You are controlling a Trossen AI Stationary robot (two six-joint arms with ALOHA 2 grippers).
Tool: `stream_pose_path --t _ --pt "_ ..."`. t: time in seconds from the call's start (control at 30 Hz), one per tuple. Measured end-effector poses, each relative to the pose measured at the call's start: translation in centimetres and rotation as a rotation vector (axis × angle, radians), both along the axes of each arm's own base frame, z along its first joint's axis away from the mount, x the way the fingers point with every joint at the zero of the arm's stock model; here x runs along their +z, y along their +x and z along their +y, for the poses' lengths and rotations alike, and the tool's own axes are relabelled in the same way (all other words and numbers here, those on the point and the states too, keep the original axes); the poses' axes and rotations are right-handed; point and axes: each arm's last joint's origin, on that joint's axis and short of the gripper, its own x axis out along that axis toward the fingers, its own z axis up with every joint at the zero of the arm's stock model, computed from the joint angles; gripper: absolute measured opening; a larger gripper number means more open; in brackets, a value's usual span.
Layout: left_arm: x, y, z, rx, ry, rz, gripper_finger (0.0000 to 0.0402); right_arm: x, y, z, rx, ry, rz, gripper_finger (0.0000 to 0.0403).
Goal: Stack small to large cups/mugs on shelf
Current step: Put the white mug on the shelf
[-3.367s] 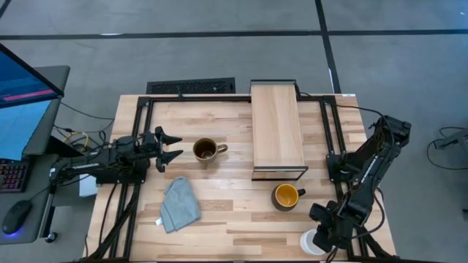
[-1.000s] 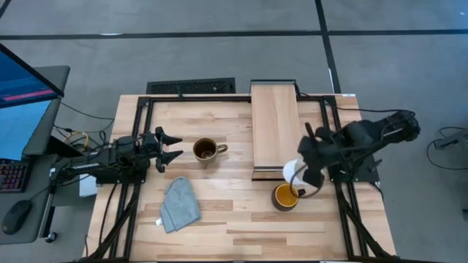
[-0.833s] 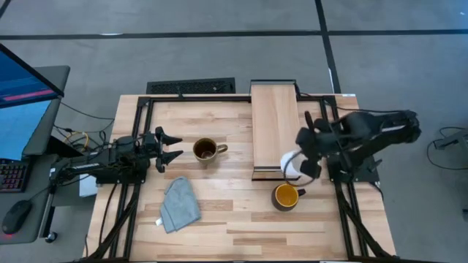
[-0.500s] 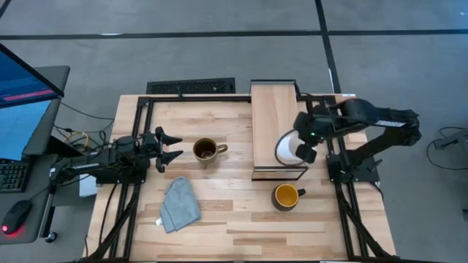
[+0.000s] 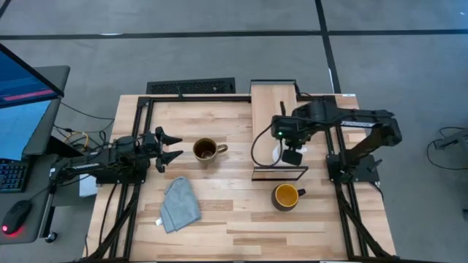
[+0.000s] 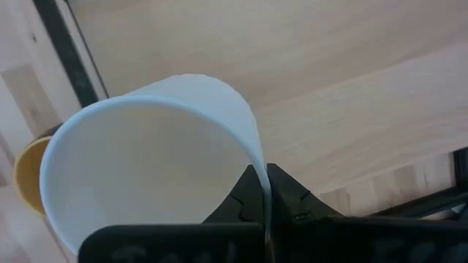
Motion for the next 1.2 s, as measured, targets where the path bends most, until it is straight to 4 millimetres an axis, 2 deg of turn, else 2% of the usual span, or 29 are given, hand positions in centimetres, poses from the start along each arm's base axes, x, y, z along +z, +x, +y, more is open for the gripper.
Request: stream_pose_path --t 0.3,0.5,1.2 --pt "0.0 0.0 0.0 0.000 0.000 0.000 0.0261 -0.6 0.7 -1.4 -0.027 0.076 0.008 0.0013" --pt "0.0 0.0 0.0 -0.001 0.000 0.000 0.0261 -0.6 0.7 -2.0 -0.057 0.075 0.001 0.0042" --pt "0.0 0.0 0.0 -0.002 0.000 0.000 0.0261 -0.5 0.9 -2.1 -0.086 0.074 -0.030 0.0056"
